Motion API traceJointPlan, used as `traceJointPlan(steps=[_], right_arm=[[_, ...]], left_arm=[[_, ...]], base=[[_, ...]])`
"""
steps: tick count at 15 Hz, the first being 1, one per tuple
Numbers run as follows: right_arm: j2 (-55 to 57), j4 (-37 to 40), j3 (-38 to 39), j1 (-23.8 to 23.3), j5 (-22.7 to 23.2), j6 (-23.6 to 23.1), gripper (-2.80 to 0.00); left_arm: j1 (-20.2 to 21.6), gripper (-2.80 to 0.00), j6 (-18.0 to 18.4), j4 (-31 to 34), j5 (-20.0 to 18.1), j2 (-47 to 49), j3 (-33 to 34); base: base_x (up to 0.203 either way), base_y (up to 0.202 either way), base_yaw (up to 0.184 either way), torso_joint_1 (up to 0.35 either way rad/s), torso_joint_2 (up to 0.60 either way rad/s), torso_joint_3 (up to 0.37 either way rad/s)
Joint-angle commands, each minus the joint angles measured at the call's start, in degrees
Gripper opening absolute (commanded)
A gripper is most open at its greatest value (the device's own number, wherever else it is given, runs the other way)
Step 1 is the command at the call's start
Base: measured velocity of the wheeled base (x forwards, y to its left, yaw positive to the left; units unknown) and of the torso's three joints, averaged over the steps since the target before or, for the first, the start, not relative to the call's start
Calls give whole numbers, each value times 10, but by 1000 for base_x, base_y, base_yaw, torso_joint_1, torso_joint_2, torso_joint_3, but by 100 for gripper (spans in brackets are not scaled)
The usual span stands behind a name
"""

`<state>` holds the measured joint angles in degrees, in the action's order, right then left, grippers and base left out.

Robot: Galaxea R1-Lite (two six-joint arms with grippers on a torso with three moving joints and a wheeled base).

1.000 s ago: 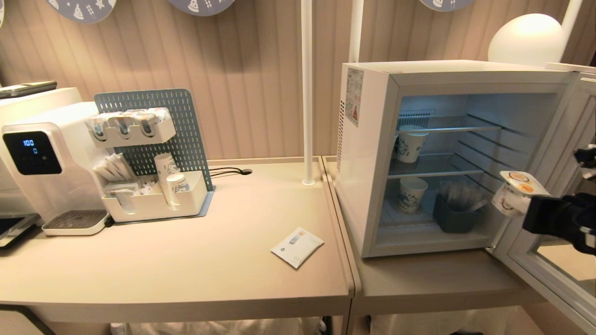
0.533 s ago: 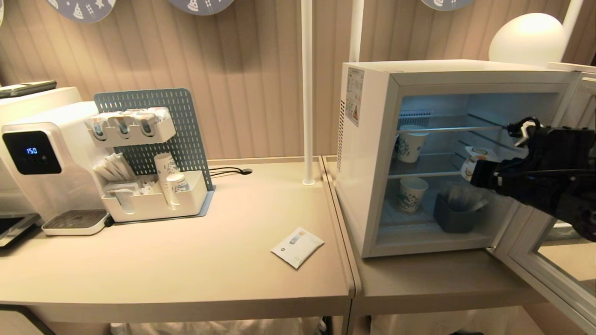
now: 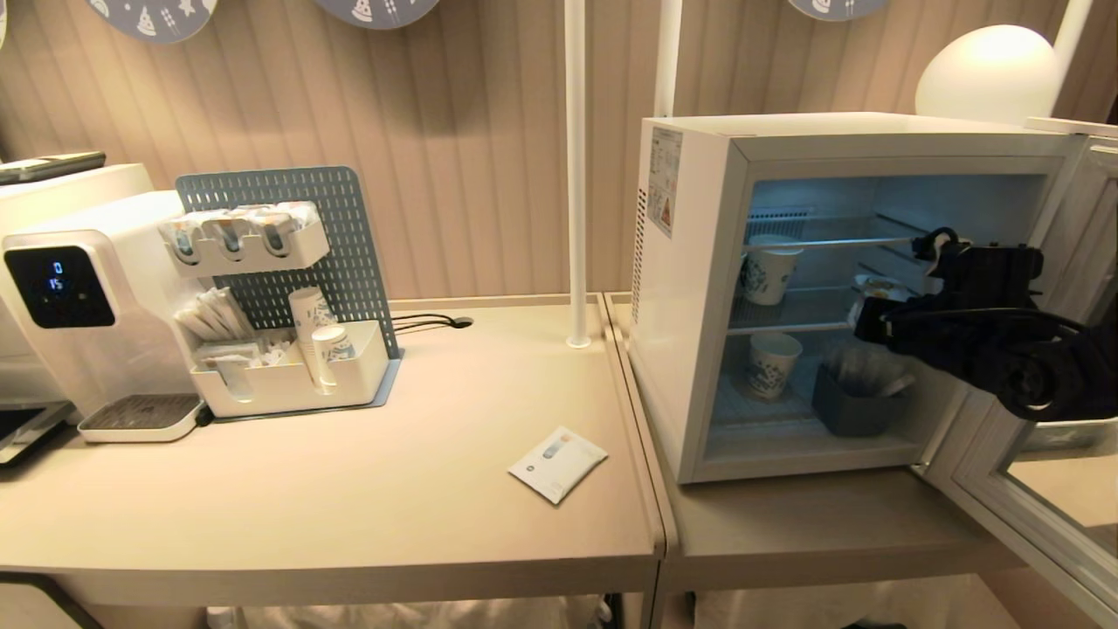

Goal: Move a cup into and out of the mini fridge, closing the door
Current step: Put the yoghurt in the freezer

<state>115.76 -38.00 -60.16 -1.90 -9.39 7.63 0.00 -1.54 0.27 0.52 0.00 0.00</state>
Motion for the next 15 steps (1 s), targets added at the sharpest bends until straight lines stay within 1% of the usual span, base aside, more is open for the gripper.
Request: traceJointPlan(steps=[1, 3, 11, 15], right_arm=[[15, 7, -18, 0, 0, 0, -280], [24, 22, -40, 0, 0, 0, -280], [109, 29, -113, 1, -6, 1, -280], [119, 40, -124, 2, -13, 6, -280]], left_arm=[[0, -280, 0, 0, 0, 0, 1], [0, -280, 0, 0, 0, 0, 1], [0, -280, -2, 0, 1, 0, 1], [0, -280, -2, 0, 1, 0, 1]], base=[[0, 0, 0, 0, 0, 0], [0, 0, 0, 0, 0, 0], [0, 0, 0, 0, 0, 0], [0, 0, 0, 0, 0, 0]])
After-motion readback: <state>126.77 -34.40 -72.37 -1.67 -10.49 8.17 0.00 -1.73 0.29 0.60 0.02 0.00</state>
